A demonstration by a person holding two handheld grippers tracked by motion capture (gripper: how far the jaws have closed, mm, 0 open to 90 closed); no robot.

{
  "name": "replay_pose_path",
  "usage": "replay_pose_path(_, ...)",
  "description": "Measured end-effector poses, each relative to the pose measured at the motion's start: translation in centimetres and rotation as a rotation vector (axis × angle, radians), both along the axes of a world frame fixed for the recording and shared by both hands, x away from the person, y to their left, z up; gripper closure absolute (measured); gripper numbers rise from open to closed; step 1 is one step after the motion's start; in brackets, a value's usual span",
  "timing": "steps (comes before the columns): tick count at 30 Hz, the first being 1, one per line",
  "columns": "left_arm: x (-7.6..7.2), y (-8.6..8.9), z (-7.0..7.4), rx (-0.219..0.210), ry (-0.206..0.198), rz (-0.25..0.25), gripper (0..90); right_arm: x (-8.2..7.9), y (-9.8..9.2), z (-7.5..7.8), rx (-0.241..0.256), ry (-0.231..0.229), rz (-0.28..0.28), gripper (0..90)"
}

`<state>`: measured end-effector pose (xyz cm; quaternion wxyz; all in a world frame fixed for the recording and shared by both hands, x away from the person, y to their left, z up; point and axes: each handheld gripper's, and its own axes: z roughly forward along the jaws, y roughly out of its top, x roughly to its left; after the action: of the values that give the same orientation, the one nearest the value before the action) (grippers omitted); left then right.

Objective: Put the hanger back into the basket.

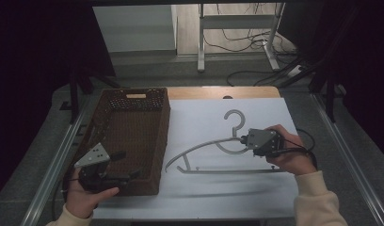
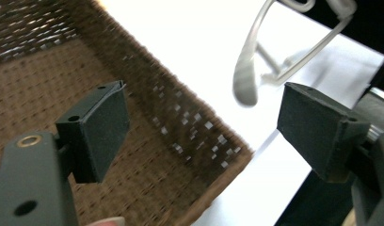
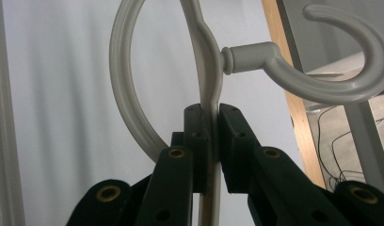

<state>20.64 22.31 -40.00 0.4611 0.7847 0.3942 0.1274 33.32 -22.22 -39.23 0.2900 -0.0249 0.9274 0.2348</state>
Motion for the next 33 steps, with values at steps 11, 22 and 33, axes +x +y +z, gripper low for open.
replay_pose_path(11, 4.1, -4.6, 2.2, -0.022, 0.059, -0.146, 18.7, -0.2, 0.8, -0.3, -0.005, -0.003, 0.037, 81.5)
replay_pose_path(22, 6.9, -6.5, 1.7, -0.046, 0.132, -0.195, 20.6, -0.4, 1.2, -0.3, -0.006, -0.009, 0.061, 81.5)
replay_pose_path(33, 9.3, -8.3, 0.8, -0.048, 0.218, -0.254, 23.4, -0.7, 1.8, -0.3, 0.005, -0.010, 0.089, 81.4)
